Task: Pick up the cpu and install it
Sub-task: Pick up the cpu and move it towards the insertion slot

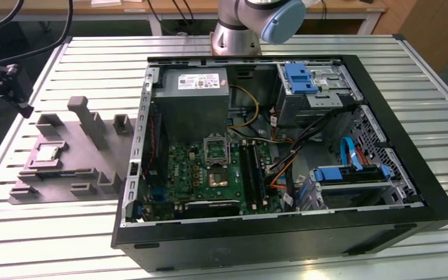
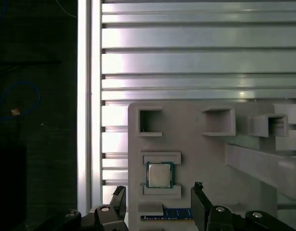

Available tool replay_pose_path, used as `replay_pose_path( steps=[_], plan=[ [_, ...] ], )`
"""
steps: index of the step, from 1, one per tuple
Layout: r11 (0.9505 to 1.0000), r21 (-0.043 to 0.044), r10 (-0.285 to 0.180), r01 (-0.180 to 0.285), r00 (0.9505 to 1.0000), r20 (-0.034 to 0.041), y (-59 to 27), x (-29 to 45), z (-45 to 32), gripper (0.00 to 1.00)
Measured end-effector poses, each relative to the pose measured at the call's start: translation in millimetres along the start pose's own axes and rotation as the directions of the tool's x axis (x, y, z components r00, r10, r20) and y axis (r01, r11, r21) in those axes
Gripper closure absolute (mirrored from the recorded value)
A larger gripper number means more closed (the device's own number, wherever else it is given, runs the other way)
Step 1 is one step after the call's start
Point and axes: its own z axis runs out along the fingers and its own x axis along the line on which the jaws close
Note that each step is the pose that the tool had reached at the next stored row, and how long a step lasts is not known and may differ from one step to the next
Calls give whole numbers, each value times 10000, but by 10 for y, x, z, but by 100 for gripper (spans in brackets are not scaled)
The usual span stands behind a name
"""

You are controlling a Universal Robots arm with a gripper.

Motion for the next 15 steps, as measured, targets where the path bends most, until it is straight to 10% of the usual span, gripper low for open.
replay_pose_path(
  steps=[15],
  plan=[
    [10000,-1,-14,14,10000,22,-2,-3,37,35]
  ],
)
